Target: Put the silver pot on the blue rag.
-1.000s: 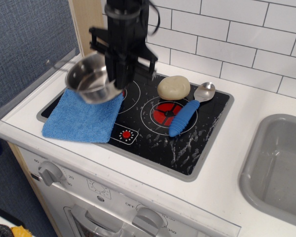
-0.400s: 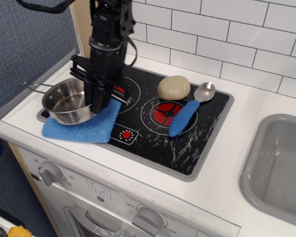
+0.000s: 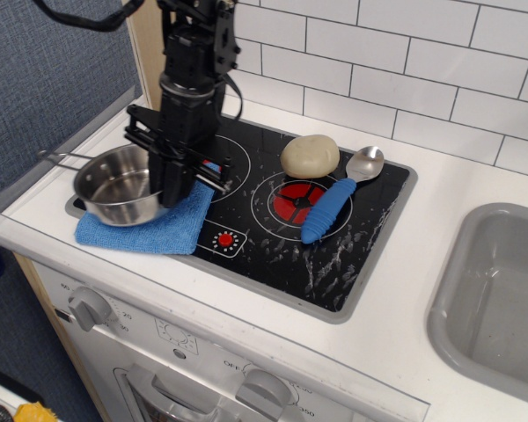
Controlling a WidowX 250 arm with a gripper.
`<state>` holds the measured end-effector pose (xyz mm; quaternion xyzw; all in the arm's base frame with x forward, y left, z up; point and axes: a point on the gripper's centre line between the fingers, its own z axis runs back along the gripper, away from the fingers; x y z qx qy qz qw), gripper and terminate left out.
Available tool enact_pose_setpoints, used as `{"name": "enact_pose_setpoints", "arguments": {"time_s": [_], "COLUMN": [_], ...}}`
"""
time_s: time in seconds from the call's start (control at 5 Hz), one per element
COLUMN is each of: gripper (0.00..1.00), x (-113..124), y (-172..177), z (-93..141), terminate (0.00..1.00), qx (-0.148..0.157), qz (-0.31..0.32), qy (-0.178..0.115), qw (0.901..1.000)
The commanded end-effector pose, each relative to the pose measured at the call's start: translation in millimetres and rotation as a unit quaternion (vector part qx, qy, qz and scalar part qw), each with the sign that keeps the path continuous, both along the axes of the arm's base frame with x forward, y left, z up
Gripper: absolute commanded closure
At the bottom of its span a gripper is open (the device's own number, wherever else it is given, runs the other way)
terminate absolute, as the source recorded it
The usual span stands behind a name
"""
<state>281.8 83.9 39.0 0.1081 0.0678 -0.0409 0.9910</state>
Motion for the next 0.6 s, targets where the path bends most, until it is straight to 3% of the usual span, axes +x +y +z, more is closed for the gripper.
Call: {"name": "enact_pose_setpoints", "arguments": {"time_s": [0.0,0.2,0.4], "gripper": [1.0,0.0,0.0], "x": [3.3,2.4,2.6], "y": [-17.4,-16.9,-14.4], "z": [15.8,18.1,17.5], "terminate": [0.0,0.0,0.0], "qx": [0.012,0.008,0.005], "qz": [-0.039,-0.02,-0.007], "qy": [-0.03,-0.032,-0.026], "qw": [0.9987,0.9993,0.9996]}}
